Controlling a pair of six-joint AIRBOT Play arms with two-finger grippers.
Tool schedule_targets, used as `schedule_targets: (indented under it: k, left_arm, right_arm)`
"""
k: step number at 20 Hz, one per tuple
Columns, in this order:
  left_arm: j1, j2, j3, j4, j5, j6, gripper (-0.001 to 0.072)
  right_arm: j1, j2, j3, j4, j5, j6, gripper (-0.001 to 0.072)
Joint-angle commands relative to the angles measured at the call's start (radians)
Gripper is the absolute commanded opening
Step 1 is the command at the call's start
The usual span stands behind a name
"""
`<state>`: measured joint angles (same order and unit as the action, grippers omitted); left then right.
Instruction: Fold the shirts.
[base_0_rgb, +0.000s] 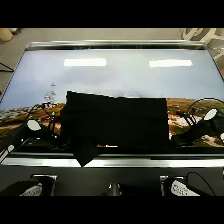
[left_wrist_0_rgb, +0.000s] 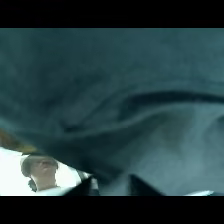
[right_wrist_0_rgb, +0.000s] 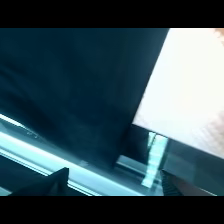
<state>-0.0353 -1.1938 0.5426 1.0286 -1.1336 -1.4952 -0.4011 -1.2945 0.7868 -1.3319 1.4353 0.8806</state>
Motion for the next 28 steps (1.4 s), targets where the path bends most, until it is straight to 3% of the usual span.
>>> schedule_targets:
  k: [1,4,6,7,8,9,16,19,24,28]
  left_arm:
    - [-0.015,-0.005,-0.004,-0.002,0.052,-0.021,0.0022]
    - [-0.015,0.011,0.010,-0.001,0.053,-0.002,0.0021]
    - [-0.015,0.028,0.023,-0.001,0.053,0.000,0.0021]
    - [-0.014,0.037,0.031,-0.001,0.053,0.000,0.0021]
    - [-0.014,0.044,0.040,-0.001,0.053,0.000,0.0021]
    - [-0.014,0.050,0.048,-0.001,0.053,0.000,0.0021]
    - [-0.014,0.130,0.226,-0.001,0.027,0.030,0.0018]
    - [-0.014,0.108,0.371,0.000,0.056,0.029,0.0016]
    - [-0.007,-0.127,0.647,0.000,0.088,0.022,0.0016]
    - [0.037,-0.360,0.827,-0.001,0.072,-0.023,0.0017]
  right_arm:
    - [0.000,0.008,-0.085,0.052,-0.035,-0.030,0.0631]
    - [0.000,0.008,-0.135,0.102,-0.092,-0.029,0.0600]
    - [0.000,0.008,-0.154,0.140,-0.146,-0.029,0.0467]
    - [0.000,0.008,-0.156,0.144,-0.169,-0.023,0.0359]
    - [0.000,0.008,-0.155,0.143,-0.192,0.000,0.0165]
    - [0.000,0.009,-0.154,0.144,-0.199,0.016,0.0027]
    - [0.000,0.074,0.015,0.254,-0.125,-0.047,0.0021]
    - [0.019,0.072,0.136,0.327,-0.198,-0.044,0.0021]
    - [0.148,-0.077,0.319,0.217,-0.394,-0.013,0.0021]
    - [0.156,-0.236,0.454,0.196,-0.410,0.043,0.0022]
